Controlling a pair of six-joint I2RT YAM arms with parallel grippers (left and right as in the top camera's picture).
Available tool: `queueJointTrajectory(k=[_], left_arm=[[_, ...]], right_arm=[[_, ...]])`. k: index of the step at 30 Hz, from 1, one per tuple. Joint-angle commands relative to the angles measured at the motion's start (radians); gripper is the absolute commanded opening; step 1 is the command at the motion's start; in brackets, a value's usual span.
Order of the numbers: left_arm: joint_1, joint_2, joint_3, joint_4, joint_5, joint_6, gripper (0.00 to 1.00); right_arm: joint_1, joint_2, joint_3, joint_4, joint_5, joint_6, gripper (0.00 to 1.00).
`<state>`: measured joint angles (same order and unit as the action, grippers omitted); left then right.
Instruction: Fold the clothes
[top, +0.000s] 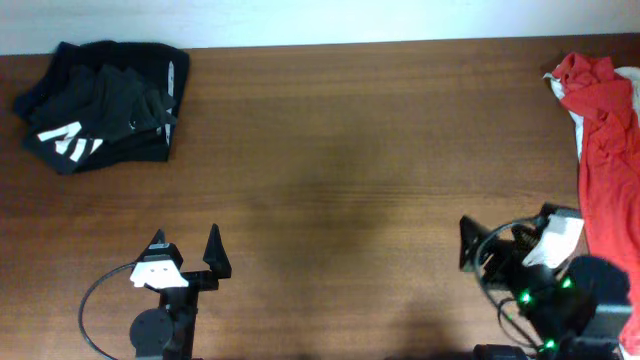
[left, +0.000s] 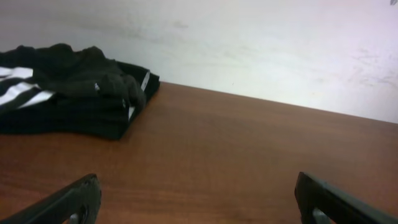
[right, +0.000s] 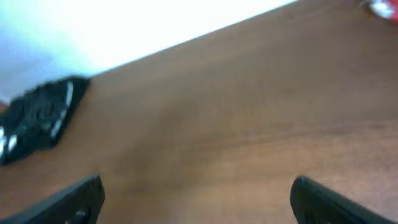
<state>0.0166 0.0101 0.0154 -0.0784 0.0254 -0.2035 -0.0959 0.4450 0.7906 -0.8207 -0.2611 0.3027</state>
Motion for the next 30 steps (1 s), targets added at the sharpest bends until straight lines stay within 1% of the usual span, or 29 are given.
queueJointTrajectory(k=[1, 3, 5, 6, 9, 11, 12, 13, 14, 15, 16, 18, 22, 30], left_arm=[[0.006, -0.005, -0.007, -0.003, -0.004, -0.005, 0.99], [0.006, -0.005, -0.007, -0.003, -0.004, -0.005, 0.99], [0.006, -0.005, -0.007, -0.003, -0.004, -0.005, 0.99], [0.006, -0.005, -0.007, -0.003, -0.004, -0.005, 0.99], [0.006, -0.005, -0.007, -0.003, -0.004, -0.005, 0.99], [0.006, -0.005, -0.007, -0.003, -0.004, -0.005, 0.99], [0.006, -0.005, -0.007, -0.003, -0.004, -0.005, 0.99], [0.006, -0.005, -0.007, -0.003, -0.004, -0.005, 0.99], [0.006, -0.005, -0.007, -0.003, -0.004, -0.005, 0.99], [0.006, -0.005, -0.007, -0.003, -0.004, -0.005, 0.99], [0.006, -0.005, -0.007, -0.003, -0.004, -0.005, 0.99], [0.006, -0.005, -0.007, -0.003, -0.004, -0.005, 0.99], [0.006, -0.005, -0.007, -0.003, -0.004, -0.005, 0.99], [0.006, -0.005, -0.007, -0.003, -0.004, -0.005, 0.99]], right_arm=[[-0.001, -0.253, -0.307, 0.211, -0.076, -0.115, 0.99], [0.008, -0.351, -0.425, 0.307, -0.076, -0.116, 0.99], [0.040, -0.413, -0.554, 0.503, -0.072, -0.116, 0.99], [0.048, -0.431, -0.610, 0.600, -0.067, -0.116, 0.99], [0.050, -0.442, -0.721, 0.790, -0.016, -0.119, 0.99], [0.052, -0.442, -0.766, 0.889, -0.019, -0.205, 0.99], [0.059, -0.442, -0.785, 0.913, -0.018, -0.279, 0.99], [0.066, -0.442, -0.785, 0.905, -0.014, -0.379, 0.99], [0.085, -0.442, -0.785, 0.904, 0.114, -0.399, 0.99], [0.090, -0.442, -0.785, 0.898, 0.155, -0.399, 0.99], [0.090, -0.442, -0.785, 0.858, 0.188, -0.399, 0.99], [0.089, -0.442, -0.785, 0.746, 0.194, -0.375, 0.99], [0.089, -0.442, -0.785, 0.741, 0.285, -0.373, 0.99], [0.089, -0.442, -0.785, 0.741, 0.280, -0.373, 0.99]])
